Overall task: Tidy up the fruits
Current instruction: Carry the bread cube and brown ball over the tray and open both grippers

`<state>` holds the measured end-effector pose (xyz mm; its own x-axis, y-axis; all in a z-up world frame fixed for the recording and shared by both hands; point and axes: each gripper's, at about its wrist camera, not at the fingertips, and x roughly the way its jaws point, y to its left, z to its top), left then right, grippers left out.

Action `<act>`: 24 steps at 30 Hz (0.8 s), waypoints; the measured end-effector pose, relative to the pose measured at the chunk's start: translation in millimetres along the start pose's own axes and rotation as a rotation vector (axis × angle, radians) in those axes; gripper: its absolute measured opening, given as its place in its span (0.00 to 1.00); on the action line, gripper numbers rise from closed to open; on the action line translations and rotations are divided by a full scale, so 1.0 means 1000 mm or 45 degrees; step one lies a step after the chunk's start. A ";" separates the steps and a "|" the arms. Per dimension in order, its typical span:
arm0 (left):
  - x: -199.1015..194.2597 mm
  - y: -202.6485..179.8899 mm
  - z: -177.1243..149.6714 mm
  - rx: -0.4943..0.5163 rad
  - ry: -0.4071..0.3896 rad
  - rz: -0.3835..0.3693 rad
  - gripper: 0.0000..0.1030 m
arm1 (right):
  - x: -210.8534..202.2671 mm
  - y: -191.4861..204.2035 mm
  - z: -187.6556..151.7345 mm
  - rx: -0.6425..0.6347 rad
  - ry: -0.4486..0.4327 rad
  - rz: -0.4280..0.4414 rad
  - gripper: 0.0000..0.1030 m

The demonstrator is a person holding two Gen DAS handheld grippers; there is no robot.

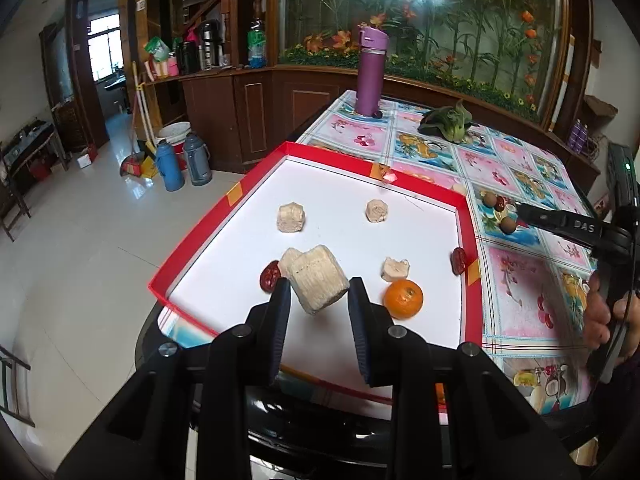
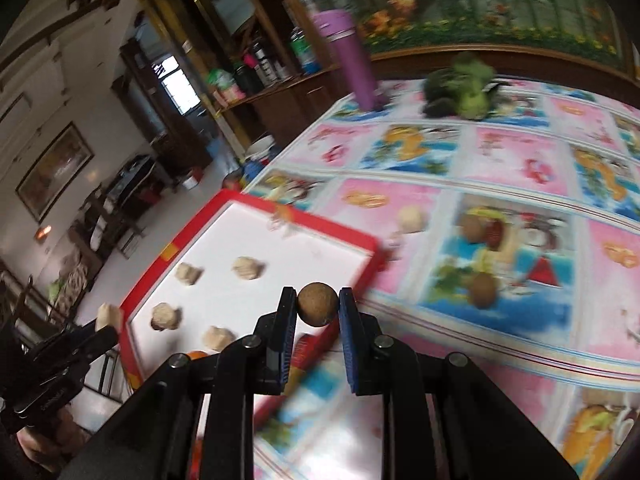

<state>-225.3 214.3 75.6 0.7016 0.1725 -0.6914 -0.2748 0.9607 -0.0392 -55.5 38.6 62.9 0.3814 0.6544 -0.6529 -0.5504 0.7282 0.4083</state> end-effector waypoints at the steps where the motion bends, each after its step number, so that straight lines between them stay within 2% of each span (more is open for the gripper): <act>1: 0.002 0.000 0.003 0.009 -0.007 -0.001 0.30 | 0.010 0.012 0.003 -0.031 0.017 -0.001 0.19; 6: 0.030 -0.006 0.023 0.057 0.052 -0.047 0.30 | 0.048 0.041 0.007 -0.081 0.118 0.027 0.19; 8: 0.044 -0.008 0.028 0.063 0.108 -0.054 0.30 | 0.060 0.049 0.007 -0.088 0.159 0.030 0.19; 11: 0.059 -0.008 0.033 0.051 0.178 -0.121 0.30 | 0.077 0.056 0.005 -0.093 0.229 0.050 0.19; 13: 0.069 -0.009 0.033 0.043 0.222 -0.104 0.30 | 0.082 0.058 0.002 -0.103 0.251 0.042 0.19; 19: 0.079 -0.014 0.035 0.075 0.264 -0.094 0.31 | 0.087 0.056 0.001 -0.110 0.277 0.041 0.20; 20: 0.080 -0.014 0.036 0.076 0.269 -0.082 0.31 | 0.086 0.056 0.001 -0.112 0.271 0.037 0.22; 22: 0.083 -0.015 0.035 0.093 0.279 -0.065 0.31 | 0.084 0.053 0.000 -0.107 0.274 0.054 0.35; 24: 0.086 -0.015 0.034 0.091 0.304 -0.055 0.33 | 0.080 0.053 0.001 -0.108 0.261 0.079 0.41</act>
<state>-138.4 222.5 40.9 0.5342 0.0832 -0.8413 -0.1953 0.9804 -0.0271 -53.6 130.1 33.0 0.1910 0.6360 -0.7477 -0.6319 0.6626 0.4022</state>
